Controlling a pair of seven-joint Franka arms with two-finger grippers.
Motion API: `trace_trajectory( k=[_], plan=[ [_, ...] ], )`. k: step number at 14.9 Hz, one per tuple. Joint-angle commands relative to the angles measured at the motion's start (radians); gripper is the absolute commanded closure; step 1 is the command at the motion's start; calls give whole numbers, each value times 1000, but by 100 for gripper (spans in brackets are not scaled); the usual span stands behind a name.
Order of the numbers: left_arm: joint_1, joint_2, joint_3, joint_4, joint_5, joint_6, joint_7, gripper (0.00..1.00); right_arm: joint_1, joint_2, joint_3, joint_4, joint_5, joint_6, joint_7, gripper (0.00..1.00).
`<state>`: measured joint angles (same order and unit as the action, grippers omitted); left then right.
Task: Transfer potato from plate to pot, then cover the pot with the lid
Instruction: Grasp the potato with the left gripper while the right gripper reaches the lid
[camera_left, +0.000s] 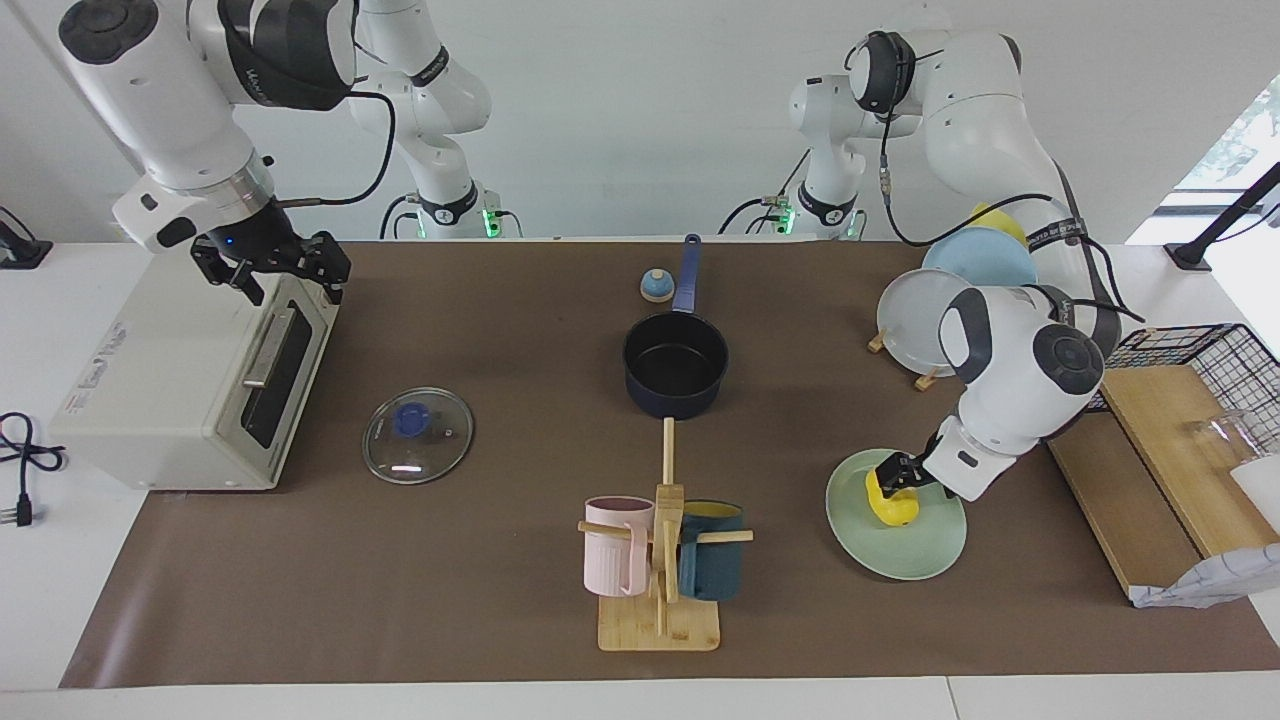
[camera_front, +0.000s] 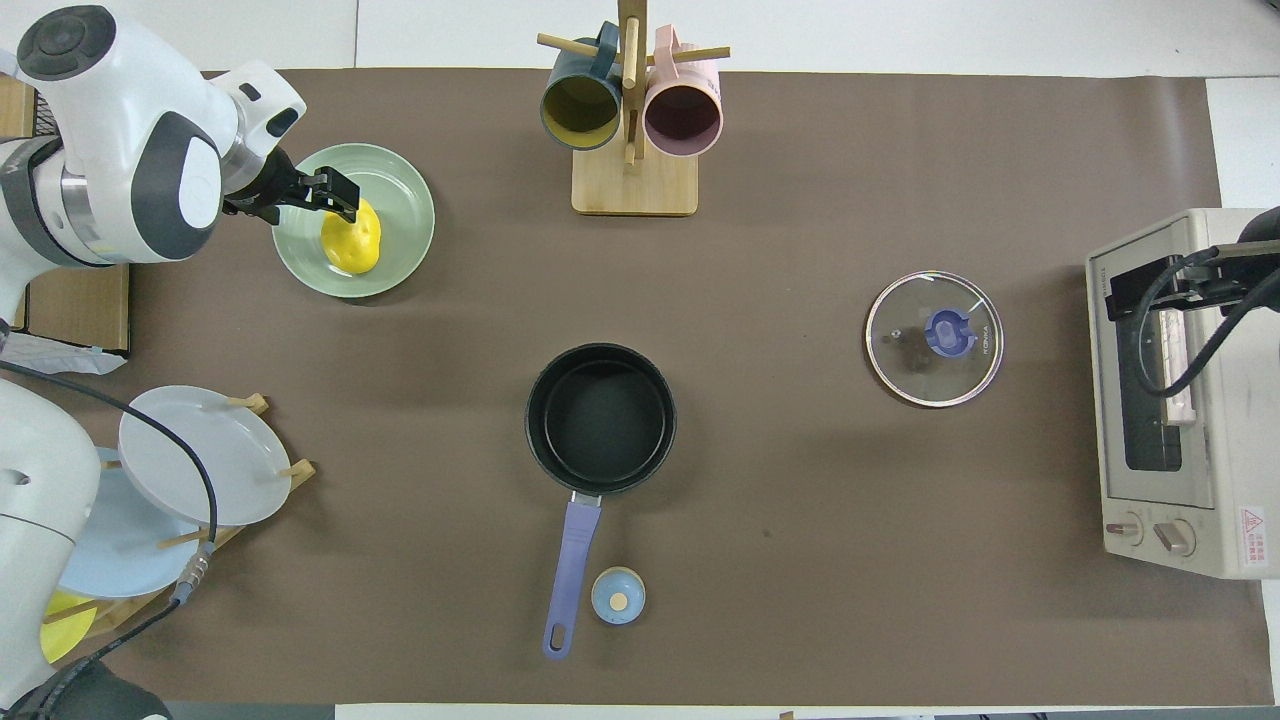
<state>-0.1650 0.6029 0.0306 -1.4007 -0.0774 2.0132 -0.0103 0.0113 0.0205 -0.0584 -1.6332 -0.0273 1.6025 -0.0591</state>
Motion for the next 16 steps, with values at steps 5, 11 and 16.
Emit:
trace_trajectory(
  k=[5, 11, 16],
  plan=[
    [-22, -26, 14, -104, 1, 96, 4, 0, -8, 3, 5, 9, 6, -19, 13, 0],
    [-21, -46, 14, -155, 1, 127, 39, 10, 7, -5, 9, 4, 6, -35, 12, 0],
    [-18, -46, 14, -130, -2, 84, 38, 100, 38, -28, 28, -48, 9, 22, -111, 0]
  ],
)
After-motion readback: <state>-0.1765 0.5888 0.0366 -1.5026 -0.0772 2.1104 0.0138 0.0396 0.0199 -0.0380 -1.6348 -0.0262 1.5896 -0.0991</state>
